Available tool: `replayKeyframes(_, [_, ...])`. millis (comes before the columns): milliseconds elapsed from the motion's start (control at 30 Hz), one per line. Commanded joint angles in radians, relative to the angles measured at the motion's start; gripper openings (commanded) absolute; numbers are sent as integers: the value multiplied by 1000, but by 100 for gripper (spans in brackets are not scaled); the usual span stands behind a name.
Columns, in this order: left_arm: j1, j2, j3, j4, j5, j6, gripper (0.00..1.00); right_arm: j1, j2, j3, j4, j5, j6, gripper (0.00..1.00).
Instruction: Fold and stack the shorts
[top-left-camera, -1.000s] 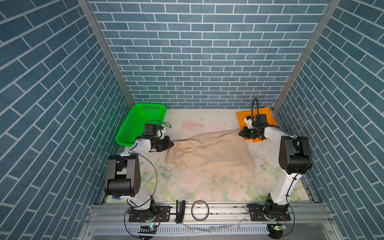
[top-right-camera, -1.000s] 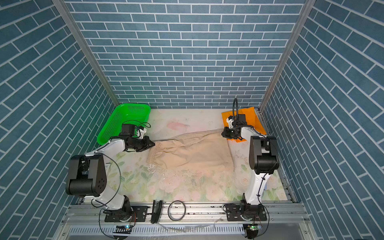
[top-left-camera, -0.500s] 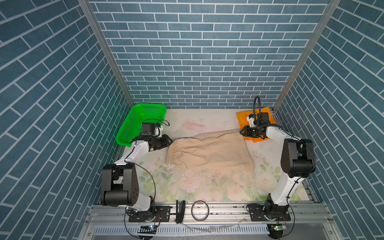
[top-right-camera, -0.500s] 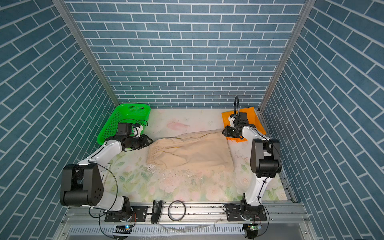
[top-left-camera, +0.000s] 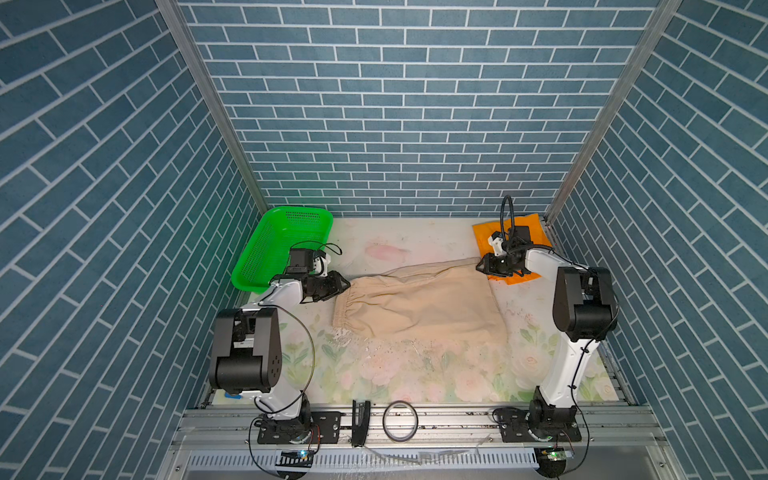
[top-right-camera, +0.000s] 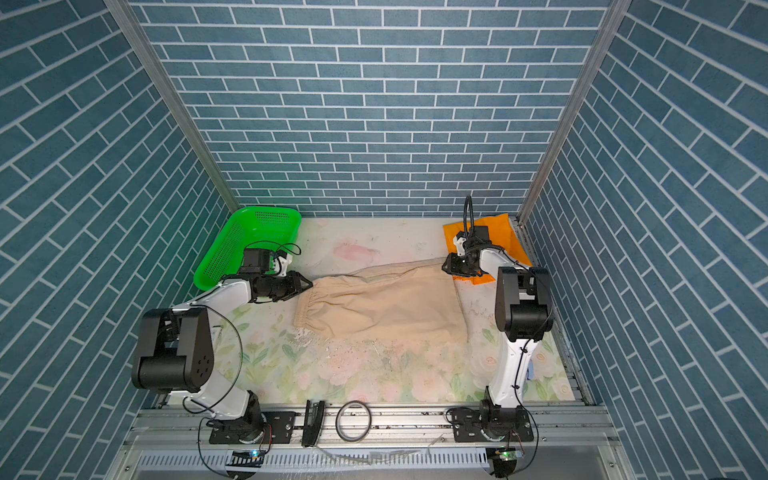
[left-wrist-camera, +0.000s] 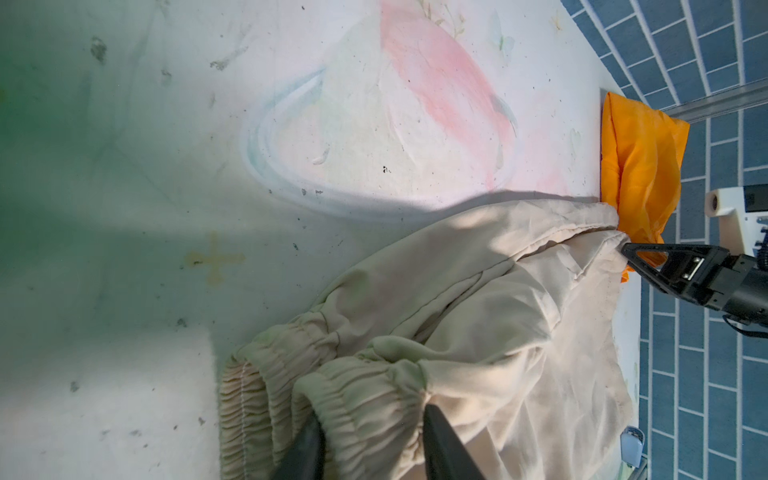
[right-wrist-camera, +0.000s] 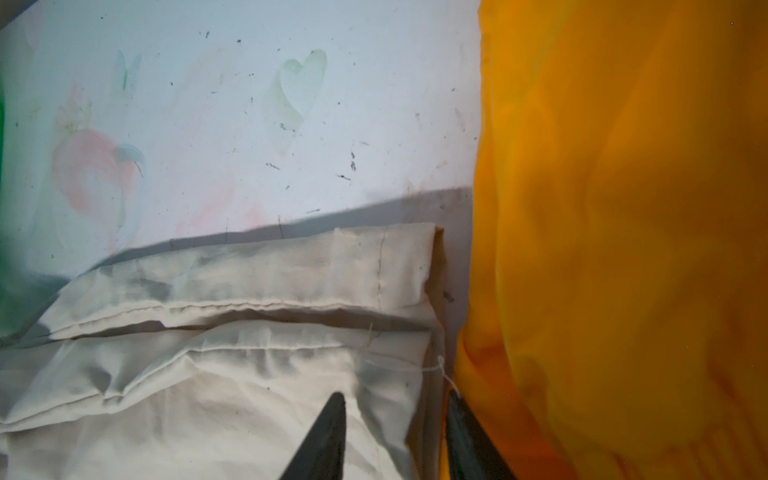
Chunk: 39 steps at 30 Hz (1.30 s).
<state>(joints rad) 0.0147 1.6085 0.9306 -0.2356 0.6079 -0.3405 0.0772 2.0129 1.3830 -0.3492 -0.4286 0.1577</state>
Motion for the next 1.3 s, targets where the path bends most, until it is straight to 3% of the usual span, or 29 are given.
replayKeyframes(0, [4, 16, -6, 27, 35, -3, 33, 6, 30, 49, -36, -72, -5, 27])
replayKeyframes(133, [4, 5, 0, 20, 50, -5, 12, 6, 22, 48, -34, -111, 11, 0])
replayKeyframes(300, [2, -39, 7, -47, -39, 28, 0, 6, -80, 13, -24, -34, 17, 0])
replayKeyframes(600, [0, -133, -11, -76, -142, 54, 0, 5, -212, 11, -68, 105, -25, 0])
replayKeyframes(767, [-9, -129, -38, -28, -177, 52, 1, 3, -173, 39, -73, 137, -35, 0])
replayKeyframes(933, [-19, -46, -32, 33, -191, 50, 16, 3, -68, 72, -55, 110, -25, 2])
replayKeyframes(1000, [-21, -26, -25, 51, -198, 47, 24, 3, -43, 79, -33, 86, -21, 23])
replayKeyframes(1067, [-21, -22, -11, 56, -203, 45, 35, 4, -38, 80, -7, 67, -8, 36])
replayKeyframes(1133, [-22, -34, 12, 48, -203, 45, 60, 4, -55, 79, 5, 58, -4, 49])
replayKeyframes(1200, [-24, -60, 47, 15, -214, 45, 99, 6, -98, 65, 8, 73, -3, 57])
replayKeyframes(1267, [-30, -101, 81, -32, -223, 49, 100, 6, -168, 27, 7, 100, 2, 59])
